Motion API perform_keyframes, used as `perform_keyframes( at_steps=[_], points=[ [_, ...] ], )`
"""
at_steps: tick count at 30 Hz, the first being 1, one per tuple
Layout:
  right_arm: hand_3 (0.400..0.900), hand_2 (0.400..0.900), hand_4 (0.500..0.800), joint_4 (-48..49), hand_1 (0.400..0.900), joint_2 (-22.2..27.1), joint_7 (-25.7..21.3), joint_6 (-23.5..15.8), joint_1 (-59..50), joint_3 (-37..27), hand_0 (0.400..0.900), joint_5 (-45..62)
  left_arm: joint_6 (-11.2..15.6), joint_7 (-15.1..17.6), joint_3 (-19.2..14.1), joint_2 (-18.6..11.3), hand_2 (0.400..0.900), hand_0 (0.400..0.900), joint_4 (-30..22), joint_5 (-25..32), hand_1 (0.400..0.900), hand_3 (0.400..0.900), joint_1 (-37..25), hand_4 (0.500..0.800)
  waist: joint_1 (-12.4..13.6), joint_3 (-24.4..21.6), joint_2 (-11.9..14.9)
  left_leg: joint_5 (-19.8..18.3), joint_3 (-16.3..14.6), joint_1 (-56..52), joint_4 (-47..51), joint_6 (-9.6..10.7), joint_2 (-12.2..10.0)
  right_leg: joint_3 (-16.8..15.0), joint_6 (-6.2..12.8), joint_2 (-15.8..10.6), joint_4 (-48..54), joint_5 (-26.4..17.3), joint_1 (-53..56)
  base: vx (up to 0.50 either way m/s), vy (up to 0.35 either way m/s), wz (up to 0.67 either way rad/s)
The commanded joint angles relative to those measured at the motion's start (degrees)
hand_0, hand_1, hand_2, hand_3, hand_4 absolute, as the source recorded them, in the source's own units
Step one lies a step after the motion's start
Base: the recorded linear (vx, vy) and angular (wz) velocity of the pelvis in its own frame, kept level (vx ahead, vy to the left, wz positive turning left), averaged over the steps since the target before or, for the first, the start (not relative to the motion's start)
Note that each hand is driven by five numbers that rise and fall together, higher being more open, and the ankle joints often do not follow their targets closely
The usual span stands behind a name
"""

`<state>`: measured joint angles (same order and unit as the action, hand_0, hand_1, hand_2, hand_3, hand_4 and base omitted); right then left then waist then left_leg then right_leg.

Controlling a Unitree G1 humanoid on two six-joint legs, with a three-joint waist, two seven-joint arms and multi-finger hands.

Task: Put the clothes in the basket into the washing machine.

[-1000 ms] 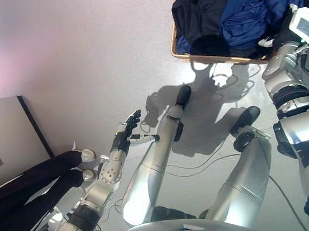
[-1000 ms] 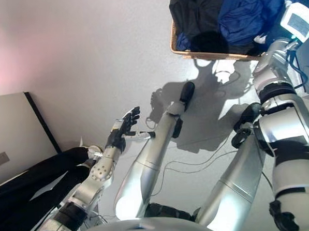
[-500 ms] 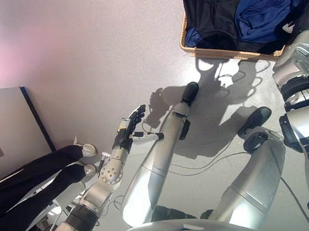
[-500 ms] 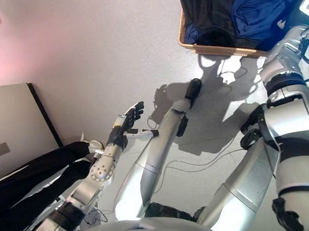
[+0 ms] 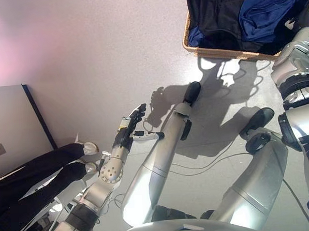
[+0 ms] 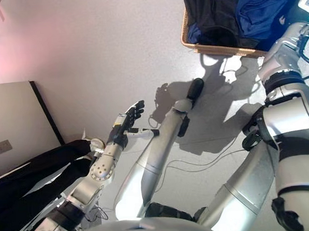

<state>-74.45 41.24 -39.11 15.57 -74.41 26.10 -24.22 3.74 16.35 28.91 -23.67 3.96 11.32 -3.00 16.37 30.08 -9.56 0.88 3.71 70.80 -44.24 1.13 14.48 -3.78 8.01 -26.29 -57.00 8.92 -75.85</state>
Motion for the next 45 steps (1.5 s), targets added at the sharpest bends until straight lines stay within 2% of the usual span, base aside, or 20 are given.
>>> perform_keyframes(
  at_steps=[1, 5, 7, 8, 16, 24, 28, 32, 34, 37, 38, 45],
  points=[
    [0.900, 0.900, 0.800, 3.08, 0.900, 4.41, 0.02, -3.11, -2.84, 5.02, 0.900, 0.98, -0.42, 1.78, -2.03, -0.73, 0.900, 0.900, 1.91, -0.26, 0.900, 0.900, 1.31, 0.800, 0.42, -3.46, -10.45, -7.99, -0.44, -0.63, -2.58, -2.60, 0.49, 0.82, -0.29, 0.72, -0.13, 1.65, 1.82, 0.01, -0.003, 0.04],
    [0.900, 0.900, 0.800, 3.76, 0.900, 3.93, 1.16, -3.54, -2.91, 6.67, 0.900, -0.09, -0.16, 1.28, -1.80, -0.97, 0.900, 0.900, 1.68, -0.18, 0.900, 0.900, 1.56, 0.800, 0.82, -3.91, -10.79, -7.85, -0.57, -0.76, -1.91, -2.55, 0.51, 0.63, -0.17, 0.42, 0.04, 1.73, 1.70, 0.01, -0.002, 0.02],
    [0.614, 0.614, 0.628, 3.38, 0.614, 3.58, 2.66, -3.86, -2.81, 7.05, 0.614, -0.37, -0.07, 1.06, -1.80, -0.76, 0.900, 0.900, 1.57, -0.02, 0.900, 0.900, 1.66, 0.800, 0.91, -4.07, -10.92, -7.68, -0.65, -0.92, -1.50, -2.56, 0.60, 0.70, -0.12, 0.37, 0.03, 1.74, 1.76, 0.00, 0.000, 0.00],
    [0.400, 0.400, 0.500, 2.72, 0.400, 3.55, 3.76, -3.84, -2.87, 7.46, 0.400, -0.81, -0.08, 1.02, -1.94, -0.74, 0.900, 0.900, 1.67, 0.10, 0.900, 0.900, 1.79, 0.800, 0.90, -4.16, -10.88, -7.67, -0.70, -1.10, -1.34, -2.60, 0.55, 0.75, -0.11, 0.32, 0.08, 1.75, 1.90, 0.03, 0.011, -0.03],
    [0.400, 0.400, 0.500, 2.79, 0.400, 2.01, 2.09, -4.48, -1.35, 3.64, 0.400, 3.74, -0.32, 1.89, -2.30, 0.87, 0.900, 0.900, 2.03, 0.45, 0.900, 0.900, 1.22, 0.800, -0.50, -3.11, -10.02, -7.50, -0.92, -2.82, 0.32, -2.66, 0.09, 1.53, 0.05, 0.74, 1.87, 1.32, 3.79, 0.01, -0.004, -0.03],
    [0.400, 0.400, 0.500, 9.42, 0.400, -1.64, -1.84, -10.31, 1.31, -7.86, 0.400, 21.36, -1.79, 2.89, -3.05, 1.58, 0.900, 0.900, 3.66, -0.82, 0.900, 0.900, -0.14, 0.800, -3.30, -1.35, -7.43, -6.87, -1.88, -6.82, 5.22, -2.49, -2.20, 2.90, 0.51, 3.09, 8.49, -1.52, 7.79, 0.02, -0.004, -0.21],
    [0.400, 0.400, 0.500, 19.95, 0.400, -4.30, -4.40, -16.12, 4.63, -15.03, 0.400, 31.72, -2.50, 3.25, -3.80, 1.93, 0.900, 0.900, 4.54, -1.53, 0.900, 0.900, -0.40, 0.800, -5.29, -0.42, -6.03, -6.63, -2.66, -9.36, 7.83, -2.36, -3.63, 2.92, 0.76, 4.57, 12.56, -3.13, 9.96, 0.03, 0.008, -0.34],
    [0.400, 0.400, 0.500, 30.60, 0.400, -9.87, -6.28, -23.07, 9.09, -23.06, 0.400, 43.43, -3.05, 3.78, -4.00, 2.94, 0.900, 0.900, 6.30, -0.77, 0.900, 0.900, -0.46, 0.800, -7.32, -0.32, -4.14, -6.54, -3.80, -11.60, 10.16, -2.08, -5.12, 2.76, 1.00, 6.26, 17.15, -4.76, 12.08, 0.04, 0.026, -0.48],
    [0.400, 0.400, 0.500, 34.14, 0.400, -13.73, -6.66, -29.28, 9.69, -27.43, 0.400, 51.93, -3.41, 3.91, -3.32, 3.45, 0.900, 0.900, 7.35, 0.29, 0.900, 0.900, -0.64, 0.800, -8.18, -0.31, -3.41, -6.29, -4.23, -13.29, 12.15, -1.81, -5.90, 3.04, 1.30, 6.96, 20.08, -5.92, 13.81, 0.05, 0.006, -0.40],
    [0.400, 0.400, 0.500, 37.25, 0.400, -16.95, -6.57, -35.72, 9.43, -31.19, 0.400, 60.37, -3.82, 3.80, -2.24, 3.50, 0.900, 0.900, 8.88, 1.52, 0.900, 0.900, -0.96, 0.800, -9.31, -0.32, -2.81, -5.43, -4.86, -15.97, 15.24, -1.43, -6.64, 3.15, 1.47, 7.88, 24.23, -7.67, 16.32, 0.02, 0.037, -0.39],
    [0.400, 0.400, 0.500, 39.43, 0.400, -18.45, -5.67, -39.47, 8.26, -32.53, 0.400, 65.91, -4.08, 3.64, -1.86, 3.48, 0.900, 0.900, 9.09, 2.46, 0.900, 0.900, -1.12, 0.800, -9.99, -0.29, -2.63, -3.76, -5.70, -17.46, 17.33, -1.36, -7.04, 3.14, 1.41, 8.39, 27.71, -10.31, 17.89, -0.02, 0.054, -0.42],
    [0.400, 0.400, 0.500, 41.15, 0.400, -19.20, -2.85, -45.76, 3.97, -32.75, 0.400, 75.33, -4.17, 2.99, -1.10, 3.55, 0.900, 0.900, 10.98, 4.09, 0.900, 0.900, -1.52, 0.800, -10.54, -0.69, -2.79, -2.39, -7.56, -25.86, 23.76, -0.83, -7.99, 2.98, 1.87, 9.45, 36.17, -13.49, 25.86, 0.07, 0.040, -0.32]
  ],
)
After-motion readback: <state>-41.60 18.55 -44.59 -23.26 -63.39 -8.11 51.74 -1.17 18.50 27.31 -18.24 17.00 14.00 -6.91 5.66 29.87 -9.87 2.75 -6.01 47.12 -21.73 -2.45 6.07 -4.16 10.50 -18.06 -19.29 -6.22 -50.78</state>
